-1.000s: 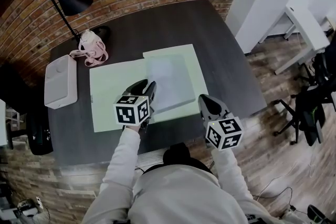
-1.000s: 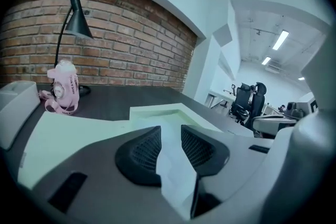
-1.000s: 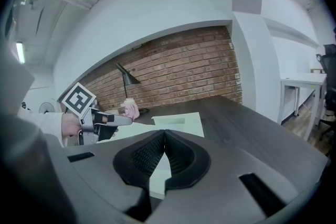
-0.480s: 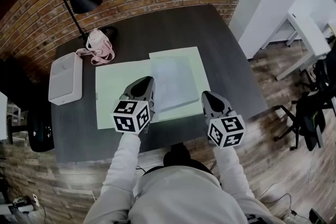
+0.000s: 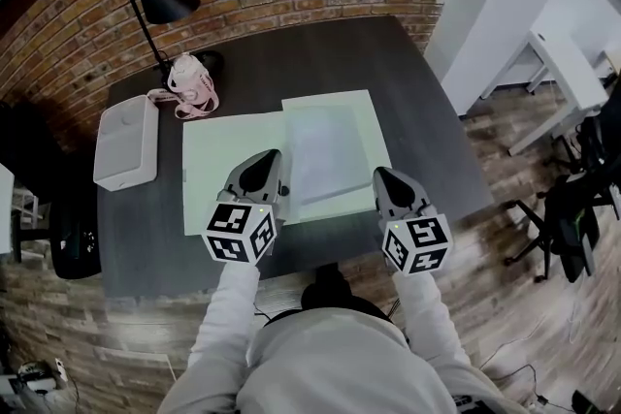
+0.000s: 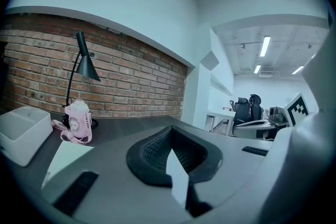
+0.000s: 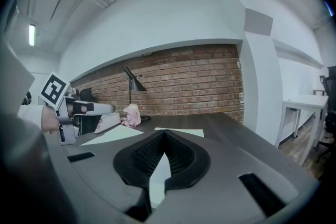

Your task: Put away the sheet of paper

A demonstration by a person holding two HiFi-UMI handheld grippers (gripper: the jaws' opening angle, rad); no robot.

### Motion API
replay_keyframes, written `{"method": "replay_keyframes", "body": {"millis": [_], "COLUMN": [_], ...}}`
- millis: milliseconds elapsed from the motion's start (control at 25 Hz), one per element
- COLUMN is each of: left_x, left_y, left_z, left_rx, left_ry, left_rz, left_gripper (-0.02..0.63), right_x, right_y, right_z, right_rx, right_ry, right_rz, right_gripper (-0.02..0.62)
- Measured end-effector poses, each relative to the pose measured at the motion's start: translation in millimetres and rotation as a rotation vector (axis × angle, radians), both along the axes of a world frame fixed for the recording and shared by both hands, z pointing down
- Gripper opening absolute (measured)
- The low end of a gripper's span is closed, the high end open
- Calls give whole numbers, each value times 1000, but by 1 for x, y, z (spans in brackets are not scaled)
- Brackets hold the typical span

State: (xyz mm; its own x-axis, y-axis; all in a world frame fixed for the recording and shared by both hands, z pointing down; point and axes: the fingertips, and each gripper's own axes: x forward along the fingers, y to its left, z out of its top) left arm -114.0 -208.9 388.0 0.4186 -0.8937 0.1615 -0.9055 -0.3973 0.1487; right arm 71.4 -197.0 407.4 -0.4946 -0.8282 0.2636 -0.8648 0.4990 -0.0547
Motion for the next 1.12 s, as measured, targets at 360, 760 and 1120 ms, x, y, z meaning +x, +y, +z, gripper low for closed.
{"method": "replay_keyframes", "body": {"millis": [360, 760, 1120], "left_x": [-12, -12, -12], "left_y": [18, 26, 21], "left_z": [-6, -5, -2], "left_rx": [29, 39, 34], "left_ry": [-10, -38, -43], "left_rz": [-1, 13, 21], "left_gripper": [17, 17, 17], "right_x": [-9, -11, -12], "right_y": [9, 13, 8], "right_z": [-10, -13, -10], "right_rx": [56, 66, 66], "right_ry": [28, 29, 23], "right_rz": [14, 26, 29], "right_gripper": [26, 26, 26]}}
